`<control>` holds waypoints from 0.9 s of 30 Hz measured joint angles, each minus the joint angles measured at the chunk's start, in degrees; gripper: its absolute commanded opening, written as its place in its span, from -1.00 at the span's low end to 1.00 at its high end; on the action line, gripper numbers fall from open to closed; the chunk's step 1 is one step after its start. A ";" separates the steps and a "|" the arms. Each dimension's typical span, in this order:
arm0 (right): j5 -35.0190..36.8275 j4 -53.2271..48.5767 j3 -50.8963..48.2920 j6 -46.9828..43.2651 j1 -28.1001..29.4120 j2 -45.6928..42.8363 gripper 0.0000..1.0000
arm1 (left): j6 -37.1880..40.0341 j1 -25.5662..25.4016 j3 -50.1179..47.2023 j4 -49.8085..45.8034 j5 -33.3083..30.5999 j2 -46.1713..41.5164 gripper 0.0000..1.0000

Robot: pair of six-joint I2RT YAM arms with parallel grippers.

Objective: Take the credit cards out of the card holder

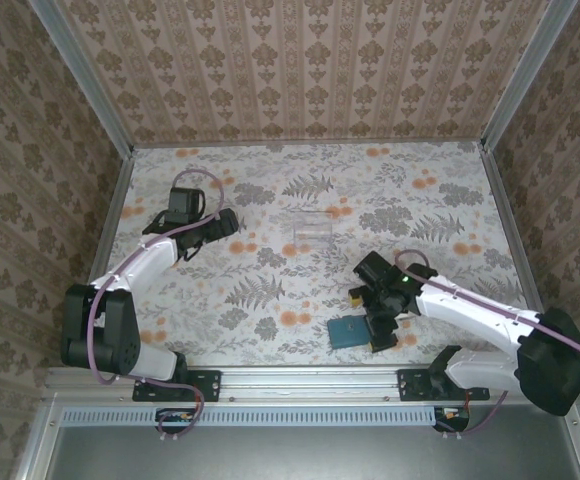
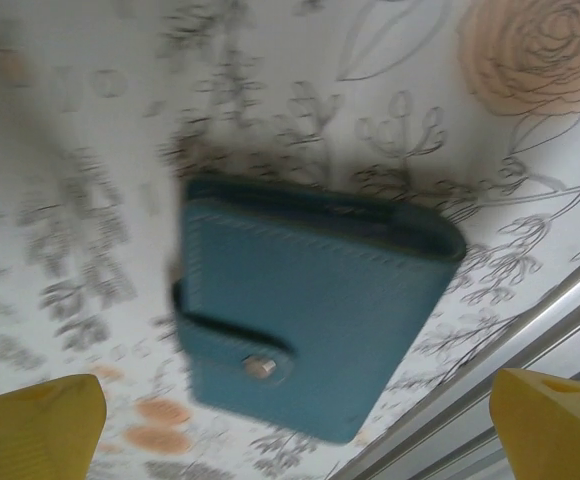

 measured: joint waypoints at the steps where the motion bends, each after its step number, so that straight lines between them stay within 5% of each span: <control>1: -0.31 0.63 -0.68 0.48 0.35 0.31 1.00 | 0.00 0.00 0.00 0.00 0.04 0.00 1.00; 11: -1.33 11.74 -1.95 2.32 1.40 6.75 0.94 | 0.00 0.00 0.00 0.09 1.60 0.66 1.00; 27: -2.32 15.56 -2.49 2.51 1.75 9.57 0.51 | 0.00 0.48 0.00 0.46 2.34 1.95 1.00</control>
